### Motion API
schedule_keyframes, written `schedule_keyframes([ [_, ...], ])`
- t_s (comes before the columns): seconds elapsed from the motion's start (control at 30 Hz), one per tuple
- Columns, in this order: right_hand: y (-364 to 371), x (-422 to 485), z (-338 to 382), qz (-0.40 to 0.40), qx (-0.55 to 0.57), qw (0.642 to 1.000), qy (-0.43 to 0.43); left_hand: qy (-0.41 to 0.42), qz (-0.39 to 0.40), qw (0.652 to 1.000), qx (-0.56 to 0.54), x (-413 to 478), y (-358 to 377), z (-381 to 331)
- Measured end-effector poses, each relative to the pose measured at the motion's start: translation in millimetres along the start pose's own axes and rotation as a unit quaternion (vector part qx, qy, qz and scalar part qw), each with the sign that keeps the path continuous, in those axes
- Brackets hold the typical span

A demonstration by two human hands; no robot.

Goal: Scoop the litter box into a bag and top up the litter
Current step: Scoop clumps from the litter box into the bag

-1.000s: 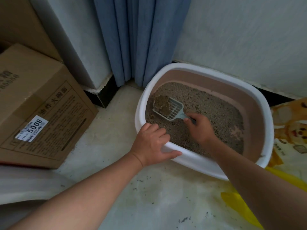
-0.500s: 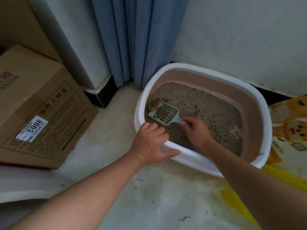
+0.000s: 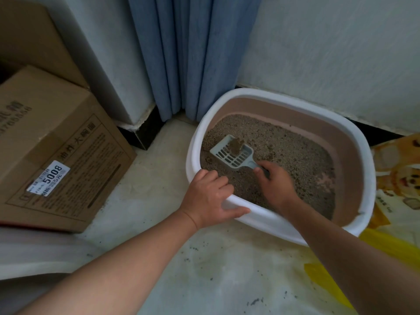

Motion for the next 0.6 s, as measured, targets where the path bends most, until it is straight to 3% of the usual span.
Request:
schedule_keyframes([
  [0.4,-8.4,-6.2,2.1,0.006,-0.055,0.998,-0.02,0.006,0.002,1.0,0.006,-0.2,0.2,0.8],
  [0.6,-17.6,-14.0,6.9,-0.011,-0.022,1.0,-0.016,0.012,0.017,1.0,0.018,0.2,-0.1,1.9],
])
Point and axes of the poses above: each hand's wrist, its own x-axis towards the middle knuckle, its own y-axis out of the palm, z = x × y, the point moved 1 cm from there along x, towards the middle knuckle, and after that the axes turned 5 degrees about -y, right-handed, at the moved point
